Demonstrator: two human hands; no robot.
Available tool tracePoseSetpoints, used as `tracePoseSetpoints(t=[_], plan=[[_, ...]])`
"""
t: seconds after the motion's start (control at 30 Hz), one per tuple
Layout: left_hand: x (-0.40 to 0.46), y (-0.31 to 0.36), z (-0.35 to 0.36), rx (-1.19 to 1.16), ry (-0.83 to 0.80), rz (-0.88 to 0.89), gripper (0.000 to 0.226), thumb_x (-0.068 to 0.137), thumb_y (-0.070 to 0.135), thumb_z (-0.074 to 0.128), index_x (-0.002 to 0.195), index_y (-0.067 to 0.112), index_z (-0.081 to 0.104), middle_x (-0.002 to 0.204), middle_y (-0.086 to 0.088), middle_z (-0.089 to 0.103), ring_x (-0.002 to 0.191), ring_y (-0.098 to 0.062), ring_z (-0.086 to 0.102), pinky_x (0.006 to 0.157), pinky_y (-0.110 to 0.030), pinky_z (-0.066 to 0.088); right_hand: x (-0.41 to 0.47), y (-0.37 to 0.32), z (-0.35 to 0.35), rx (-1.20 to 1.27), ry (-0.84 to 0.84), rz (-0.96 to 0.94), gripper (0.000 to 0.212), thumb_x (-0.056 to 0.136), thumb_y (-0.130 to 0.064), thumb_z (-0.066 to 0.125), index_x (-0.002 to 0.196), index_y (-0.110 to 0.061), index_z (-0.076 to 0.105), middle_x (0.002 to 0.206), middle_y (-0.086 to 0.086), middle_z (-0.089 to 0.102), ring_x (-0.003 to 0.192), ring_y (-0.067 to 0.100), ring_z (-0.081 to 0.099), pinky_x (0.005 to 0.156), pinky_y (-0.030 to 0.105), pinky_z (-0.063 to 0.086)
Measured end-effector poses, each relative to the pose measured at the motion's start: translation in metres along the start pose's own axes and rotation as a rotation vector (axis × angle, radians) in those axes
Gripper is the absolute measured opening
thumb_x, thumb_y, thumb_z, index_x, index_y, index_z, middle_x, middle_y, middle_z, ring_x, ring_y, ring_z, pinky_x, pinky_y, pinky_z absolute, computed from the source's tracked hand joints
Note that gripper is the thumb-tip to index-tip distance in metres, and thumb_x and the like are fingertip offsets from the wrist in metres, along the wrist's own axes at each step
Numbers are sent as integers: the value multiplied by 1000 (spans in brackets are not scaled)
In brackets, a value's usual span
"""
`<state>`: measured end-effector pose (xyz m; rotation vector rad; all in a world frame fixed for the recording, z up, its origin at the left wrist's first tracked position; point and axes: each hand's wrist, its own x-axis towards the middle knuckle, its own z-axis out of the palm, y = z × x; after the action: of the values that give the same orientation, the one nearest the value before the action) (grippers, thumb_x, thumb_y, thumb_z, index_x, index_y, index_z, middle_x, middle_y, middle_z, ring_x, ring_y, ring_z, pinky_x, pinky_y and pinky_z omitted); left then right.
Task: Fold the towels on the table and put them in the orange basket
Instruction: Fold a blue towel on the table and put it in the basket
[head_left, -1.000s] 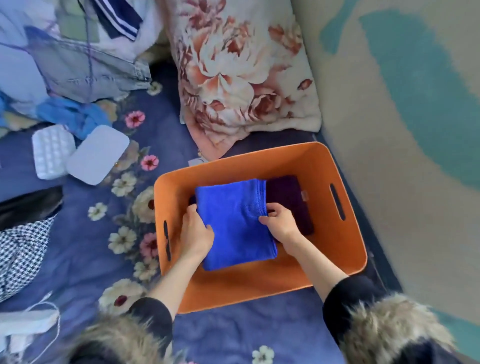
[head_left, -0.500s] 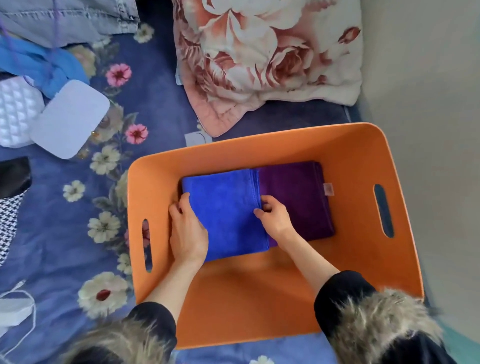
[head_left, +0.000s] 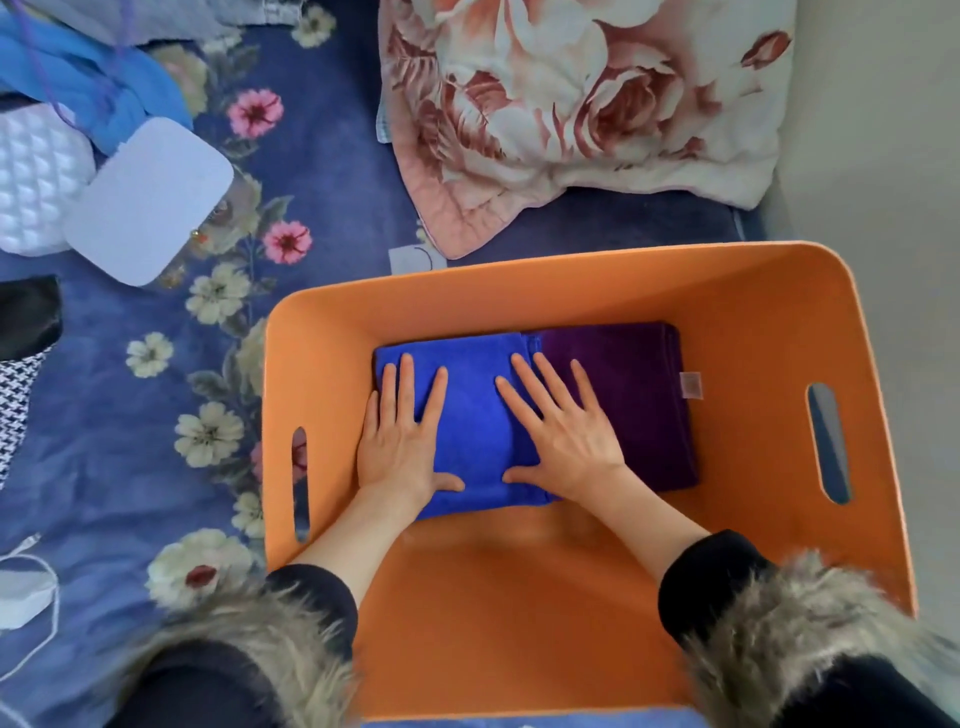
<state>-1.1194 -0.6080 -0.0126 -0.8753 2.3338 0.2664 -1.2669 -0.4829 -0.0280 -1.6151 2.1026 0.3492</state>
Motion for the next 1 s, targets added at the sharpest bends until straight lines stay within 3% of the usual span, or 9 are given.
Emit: tracePoseSetpoints(t=[0.23, 0.33, 0.43, 0.53, 0.63, 0.73, 0.87, 1.0], plan=[[17, -6, -3, -4, -128, 37, 130, 66, 67, 65, 138, 21, -32, 146, -16, -37, 137, -33, -29, 115, -41, -7, 14, -1, 6, -44, -38, -15, 105, 75, -80, 31, 134, -24, -36, 144, 4, -38, 141, 27, -23, 110, 56, -12], [13, -8, -14, -84, -196, 49, 120, 74, 58, 66, 142, 24, -26, 148, -13, -36, 139, -31, -26, 116, -40, -3, 8, -8, -7, 18, -84, 2, 100, 80, -73, 39, 144, -25, -21, 152, 5, -27, 142, 27, -20, 111, 57, -7], [0, -14, -30, -261, -181, 55, 94, 86, 46, 57, 148, 23, -9, 154, -10, -22, 143, -27, -14, 118, -38, 5, -8, -14, -26, 162, -41, 84, 80, 89, -59, 40, 149, -24, 1, 158, 5, -7, 144, 24, -7, 114, 51, 1], [-25, -14, -44, -448, -113, 26, 68, 95, 35, 48, 149, 17, 10, 157, -10, 0, 145, -23, 4, 116, -37, 15, -32, -21, -50, 308, 82, 230, 64, 94, -49, 39, 147, -21, 19, 153, 4, 23, 140, 22, 21, 113, 43, 17], [-57, -11, -63, -571, -4, 49, 54, 97, 31, 43, 145, 18, 25, 153, -4, 22, 140, -20, 24, 110, -38, 29, -60, -28, -78, 379, 182, 315, 56, 94, -45, 42, 142, -19, 31, 141, 3, 42, 125, 24, 42, 100, 39, 33], [-93, -5, -92, -635, 73, 95, 47, 98, 29, 41, 142, 17, 31, 149, -3, 33, 135, -21, 34, 106, -38, 34, -96, -37, -109, 463, 232, 350, 52, 95, -37, 45, 141, -18, 33, 136, 4, 47, 121, 25, 47, 94, 39, 40], [-146, 2, -133, -537, 242, 201, 44, 98, 30, 39, 140, 18, 36, 144, -1, 40, 130, -21, 39, 100, -35, 36, -160, -56, -150, 564, 339, 380, 49, 95, -29, 48, 141, -18, 35, 137, 5, 47, 121, 25, 49, 94, 42, 44], [-199, 16, -161, -502, 327, 424, 43, 97, 31, 40, 139, 19, 39, 141, 0, 43, 128, -20, 41, 101, -37, 36, -234, -78, -169, 612, 490, 545, 49, 94, -30, 48, 140, -19, 37, 137, 3, 48, 119, 23, 50, 94, 40, 45]])
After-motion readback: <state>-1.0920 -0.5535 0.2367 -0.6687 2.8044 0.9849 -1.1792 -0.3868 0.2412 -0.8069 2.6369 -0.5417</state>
